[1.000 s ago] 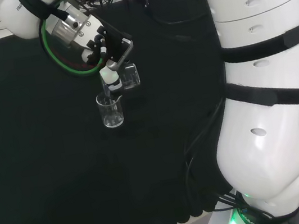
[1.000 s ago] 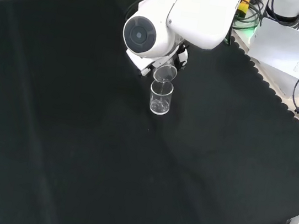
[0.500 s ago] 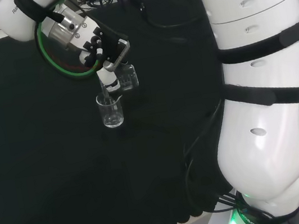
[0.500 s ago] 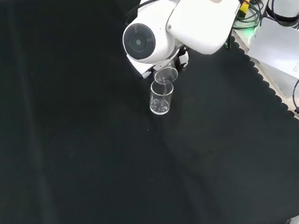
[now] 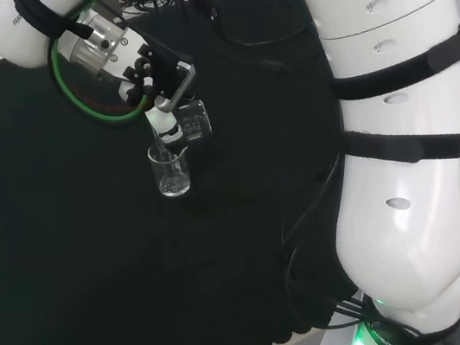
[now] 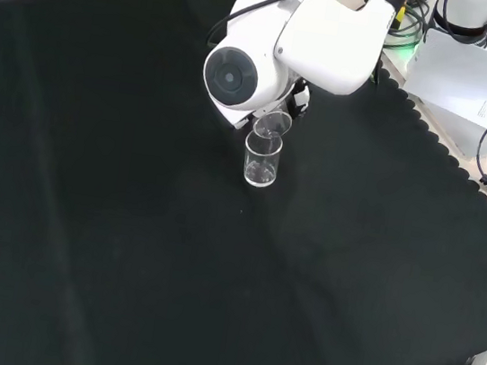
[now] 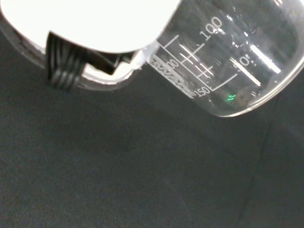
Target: Pour the water from the handheld beaker into the one on the table.
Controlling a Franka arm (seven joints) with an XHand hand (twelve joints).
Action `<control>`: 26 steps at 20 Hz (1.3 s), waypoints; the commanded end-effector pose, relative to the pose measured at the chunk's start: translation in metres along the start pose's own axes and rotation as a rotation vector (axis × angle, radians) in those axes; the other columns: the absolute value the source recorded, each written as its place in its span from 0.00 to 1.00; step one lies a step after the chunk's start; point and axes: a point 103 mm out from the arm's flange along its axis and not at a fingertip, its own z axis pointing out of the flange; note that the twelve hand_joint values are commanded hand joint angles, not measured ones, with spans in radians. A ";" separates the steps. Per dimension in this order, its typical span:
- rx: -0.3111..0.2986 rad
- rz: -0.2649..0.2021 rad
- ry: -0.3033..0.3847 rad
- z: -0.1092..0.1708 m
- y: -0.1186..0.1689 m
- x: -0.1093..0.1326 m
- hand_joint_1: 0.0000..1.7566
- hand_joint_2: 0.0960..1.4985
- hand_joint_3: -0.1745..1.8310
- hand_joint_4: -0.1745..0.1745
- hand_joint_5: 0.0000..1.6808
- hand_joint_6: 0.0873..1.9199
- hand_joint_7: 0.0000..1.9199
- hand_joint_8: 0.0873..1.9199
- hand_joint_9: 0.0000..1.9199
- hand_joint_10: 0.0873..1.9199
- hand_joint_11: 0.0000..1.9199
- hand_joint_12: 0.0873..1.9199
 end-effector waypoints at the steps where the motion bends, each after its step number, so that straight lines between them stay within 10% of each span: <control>1: 0.003 0.002 -0.004 -0.001 0.000 0.001 0.73 0.34 0.59 0.00 0.63 0.61 0.58 0.60 0.76 0.52 0.57 0.48; 26: 0.017 0.043 -0.068 -0.008 -0.004 0.001 0.73 0.34 0.59 0.00 0.62 0.61 0.58 0.60 0.76 0.52 0.56 0.48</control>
